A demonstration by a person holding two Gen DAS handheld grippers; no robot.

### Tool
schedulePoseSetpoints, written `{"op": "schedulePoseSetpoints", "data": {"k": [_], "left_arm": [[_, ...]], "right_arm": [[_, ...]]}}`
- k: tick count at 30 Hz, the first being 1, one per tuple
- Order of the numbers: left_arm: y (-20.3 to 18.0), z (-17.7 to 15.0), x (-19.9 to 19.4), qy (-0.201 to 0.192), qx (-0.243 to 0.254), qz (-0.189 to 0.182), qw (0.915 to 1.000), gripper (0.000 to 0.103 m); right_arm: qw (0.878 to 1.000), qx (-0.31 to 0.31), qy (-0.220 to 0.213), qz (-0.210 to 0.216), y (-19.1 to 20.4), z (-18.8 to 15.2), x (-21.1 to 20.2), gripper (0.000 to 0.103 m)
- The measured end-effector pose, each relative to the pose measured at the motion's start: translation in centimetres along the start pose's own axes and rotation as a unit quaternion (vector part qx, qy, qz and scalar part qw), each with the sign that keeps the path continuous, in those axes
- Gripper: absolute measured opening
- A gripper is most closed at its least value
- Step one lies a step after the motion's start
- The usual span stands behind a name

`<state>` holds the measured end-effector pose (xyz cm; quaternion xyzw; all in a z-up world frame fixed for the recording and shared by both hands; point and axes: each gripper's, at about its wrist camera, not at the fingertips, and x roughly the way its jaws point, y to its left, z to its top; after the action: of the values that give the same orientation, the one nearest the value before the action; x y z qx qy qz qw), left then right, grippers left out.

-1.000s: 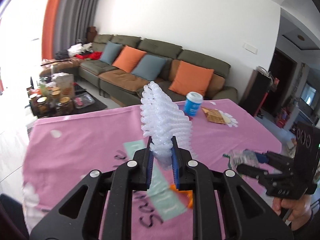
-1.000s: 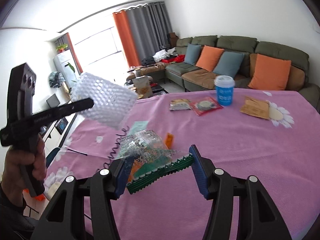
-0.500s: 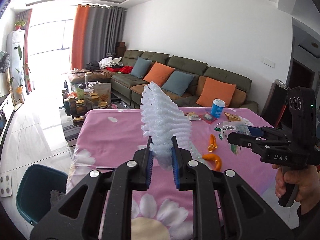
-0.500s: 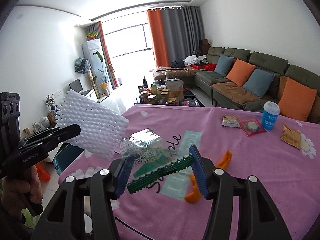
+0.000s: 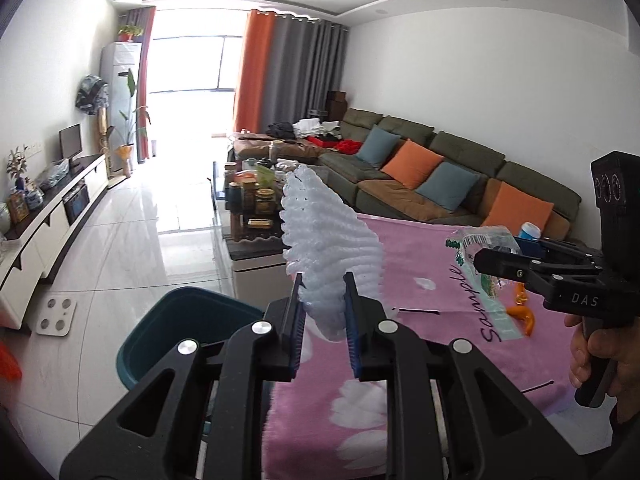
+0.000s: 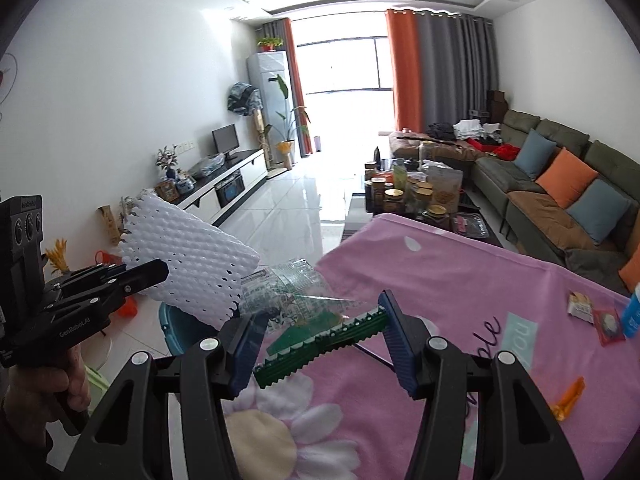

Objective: Collect trash
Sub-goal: 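Lift the foam net and plastic bag and carry them over the teal bin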

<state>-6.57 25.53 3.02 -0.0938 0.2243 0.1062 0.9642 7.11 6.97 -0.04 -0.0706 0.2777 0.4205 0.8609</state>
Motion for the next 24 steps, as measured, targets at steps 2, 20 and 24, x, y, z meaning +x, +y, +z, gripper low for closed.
{"op": "schedulePoseSetpoints", "data": {"k": [2,20,24], "left_arm": [[2.5,-0.2,-0.5,0.001,-0.01,0.021,0.9997,0.018],[18.2,-4.2,-0.1,0.063,-0.07,0.13,0.9871,0.02],[18.1,-4.8,3.3,0.084,-0.076,0.131,0.9849,0.02]], "right_arm": [[1.0,-0.015,0.007,0.015,1.6,0.7,1.5,0.054],[0.986,-0.095,0.102,0.094,10.0,3.9,14.8,0.054],[0.982,-0.103,0.126,0.096,10.4,3.6,17.2,0.054]]}}
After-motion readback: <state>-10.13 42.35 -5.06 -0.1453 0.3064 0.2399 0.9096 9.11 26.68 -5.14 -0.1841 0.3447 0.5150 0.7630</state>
